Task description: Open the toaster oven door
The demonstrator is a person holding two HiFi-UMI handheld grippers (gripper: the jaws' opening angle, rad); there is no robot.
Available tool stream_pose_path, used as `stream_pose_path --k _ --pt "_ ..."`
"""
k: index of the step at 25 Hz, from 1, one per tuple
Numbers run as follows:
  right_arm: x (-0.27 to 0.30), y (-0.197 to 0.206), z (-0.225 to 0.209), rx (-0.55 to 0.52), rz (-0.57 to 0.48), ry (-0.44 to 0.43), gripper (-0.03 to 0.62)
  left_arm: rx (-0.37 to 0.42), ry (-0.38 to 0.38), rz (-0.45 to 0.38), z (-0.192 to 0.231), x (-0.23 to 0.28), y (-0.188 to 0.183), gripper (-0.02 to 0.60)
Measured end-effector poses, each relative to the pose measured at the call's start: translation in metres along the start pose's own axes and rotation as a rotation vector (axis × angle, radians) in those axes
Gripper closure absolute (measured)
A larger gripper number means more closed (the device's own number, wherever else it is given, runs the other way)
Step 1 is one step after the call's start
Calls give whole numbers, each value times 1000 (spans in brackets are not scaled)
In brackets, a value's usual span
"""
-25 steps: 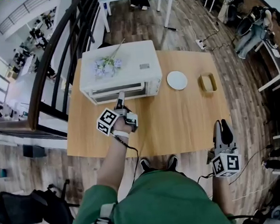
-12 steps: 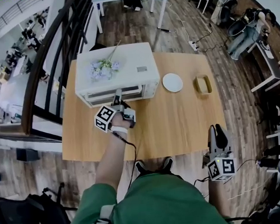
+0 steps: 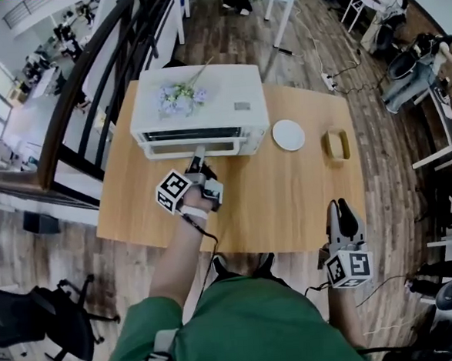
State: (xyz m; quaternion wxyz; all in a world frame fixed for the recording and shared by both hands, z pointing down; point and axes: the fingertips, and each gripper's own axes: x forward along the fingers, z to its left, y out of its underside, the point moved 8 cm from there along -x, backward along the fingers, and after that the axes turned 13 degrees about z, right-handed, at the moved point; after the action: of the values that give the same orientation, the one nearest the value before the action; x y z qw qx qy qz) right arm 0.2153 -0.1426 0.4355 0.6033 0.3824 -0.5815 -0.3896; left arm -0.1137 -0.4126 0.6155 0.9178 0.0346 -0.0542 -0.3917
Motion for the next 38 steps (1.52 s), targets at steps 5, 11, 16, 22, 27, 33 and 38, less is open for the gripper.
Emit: stream_pose_path --k 5,11,16,22,27,33,38 --pt "22 -2 -10 -15 -5 -107 497 11 -55 -26 13 -22 21 446" --pt "34 -5 -29 -19 -25 -192 502 -2 -108 -70 27 -44 39 442" --pt "33 -3 -41 -36 -24 -224 505 -26 -151 -102 43 -58 56 442" --pt "30 -3 -44 -50 -15 -238 507 -47 -183 -122 61 -75 70 443" --pt "27 -4 -41 -59 -5 -244 507 -56 -225 -115 76 -89 81 459" --pt "23 0 -36 -63 2 -244 508 -55 -270 -90 94 -99 91 465" --pt "22 3 -32 -66 15 -236 508 -61 -285 -80 109 -102 94 469"
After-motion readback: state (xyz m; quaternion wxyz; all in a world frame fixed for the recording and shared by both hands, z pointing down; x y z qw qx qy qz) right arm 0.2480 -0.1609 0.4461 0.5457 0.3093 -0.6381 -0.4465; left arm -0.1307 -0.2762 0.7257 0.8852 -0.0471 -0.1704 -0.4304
